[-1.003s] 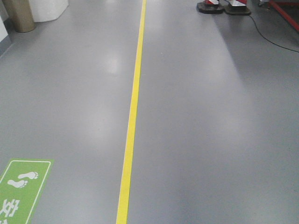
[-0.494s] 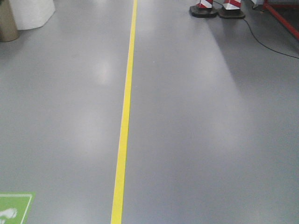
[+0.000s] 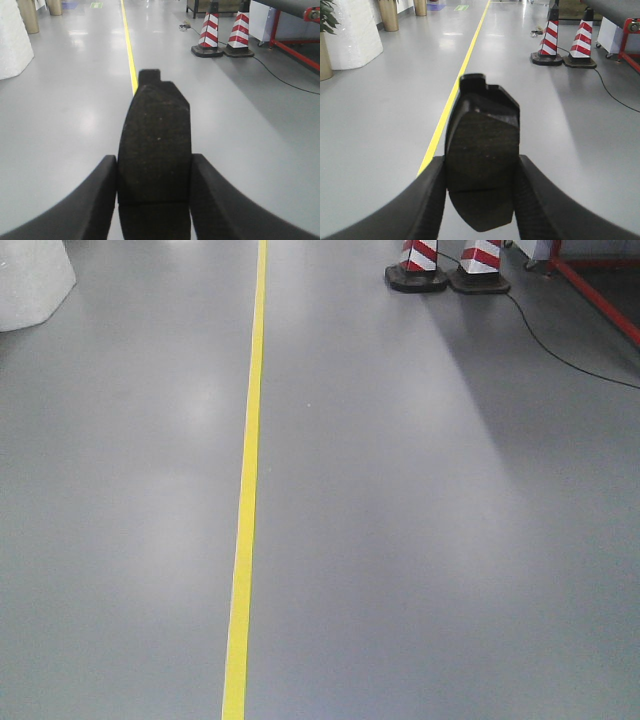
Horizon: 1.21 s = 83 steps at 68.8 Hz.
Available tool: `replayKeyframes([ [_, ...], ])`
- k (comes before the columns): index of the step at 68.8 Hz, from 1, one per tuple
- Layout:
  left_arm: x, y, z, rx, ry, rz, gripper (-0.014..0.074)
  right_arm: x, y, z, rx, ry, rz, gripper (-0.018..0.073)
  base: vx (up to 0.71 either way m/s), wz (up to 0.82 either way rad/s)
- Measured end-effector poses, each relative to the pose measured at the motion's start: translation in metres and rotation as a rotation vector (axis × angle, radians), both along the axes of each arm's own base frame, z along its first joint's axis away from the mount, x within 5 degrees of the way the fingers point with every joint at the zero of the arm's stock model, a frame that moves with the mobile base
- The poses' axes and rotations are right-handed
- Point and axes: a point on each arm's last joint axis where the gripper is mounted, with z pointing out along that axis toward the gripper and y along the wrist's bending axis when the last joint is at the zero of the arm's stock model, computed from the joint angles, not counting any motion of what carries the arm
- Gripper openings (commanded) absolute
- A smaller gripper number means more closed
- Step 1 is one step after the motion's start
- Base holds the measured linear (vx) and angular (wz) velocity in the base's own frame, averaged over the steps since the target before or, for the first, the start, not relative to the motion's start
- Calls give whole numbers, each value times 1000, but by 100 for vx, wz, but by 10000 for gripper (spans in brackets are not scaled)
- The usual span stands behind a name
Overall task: Move and align brake pads A on conveyor
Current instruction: 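Drive the base away from the table holding both brake pads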
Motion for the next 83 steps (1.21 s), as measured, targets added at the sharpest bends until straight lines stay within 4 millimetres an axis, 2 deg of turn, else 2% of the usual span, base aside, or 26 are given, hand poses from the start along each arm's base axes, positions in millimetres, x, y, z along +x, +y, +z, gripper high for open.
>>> replayKeyframes([
  [44,0,0,0,0,0,0,-6,0,0,0,0,0,0,-10,69,11],
  [83,0,0,0,0,0,0,-6,0,0,0,0,0,0,-10,75,-7],
])
